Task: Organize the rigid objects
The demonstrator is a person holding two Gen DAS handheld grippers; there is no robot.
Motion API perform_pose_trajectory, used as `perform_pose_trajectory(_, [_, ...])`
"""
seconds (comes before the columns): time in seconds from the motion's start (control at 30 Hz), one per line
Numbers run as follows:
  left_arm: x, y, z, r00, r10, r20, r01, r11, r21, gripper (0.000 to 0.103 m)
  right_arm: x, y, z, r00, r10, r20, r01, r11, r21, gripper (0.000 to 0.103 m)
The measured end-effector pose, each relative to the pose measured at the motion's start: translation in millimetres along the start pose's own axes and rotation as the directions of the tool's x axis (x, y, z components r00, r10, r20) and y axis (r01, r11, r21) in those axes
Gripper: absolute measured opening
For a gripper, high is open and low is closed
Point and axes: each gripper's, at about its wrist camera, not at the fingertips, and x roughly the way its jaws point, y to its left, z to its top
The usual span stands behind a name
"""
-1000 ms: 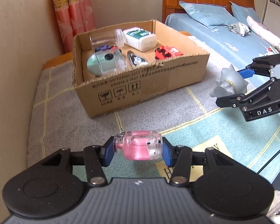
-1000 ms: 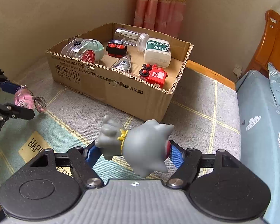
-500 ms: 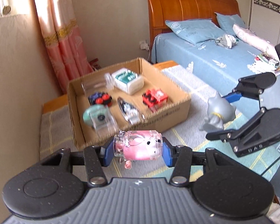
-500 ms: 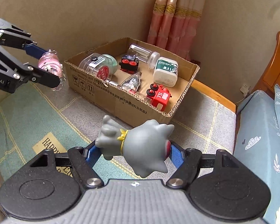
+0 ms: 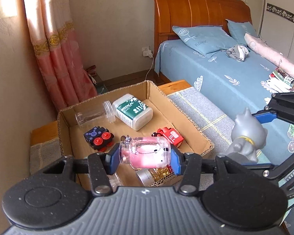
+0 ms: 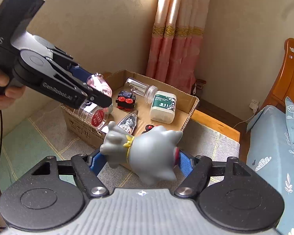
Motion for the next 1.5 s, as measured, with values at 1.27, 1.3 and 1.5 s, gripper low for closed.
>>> perform_pose_trajectory(1.27, [-59,10,-104,0.930,0.345,0.128,-0.307,0.919,-0.248,0.101,119,10,97,0.996,0.022,-0.087,-0.018,0.999,0.045,0.103])
perform_pose_trajectory(1.3, [-61,11,-105,0.926,0.353,0.131,-0.314,0.916,-0.252,0.101,116,11,97,0.996,0.026,-0.083,-0.022,0.999,0.048,0.103])
perform_pose_trajectory(1.5, [-69,16,-101,0.917,0.377,0.127,-0.331,0.901,-0.281,0.101,98,17,90,0.994,-0.030,-0.109,0.037,0.998,0.059,0.103])
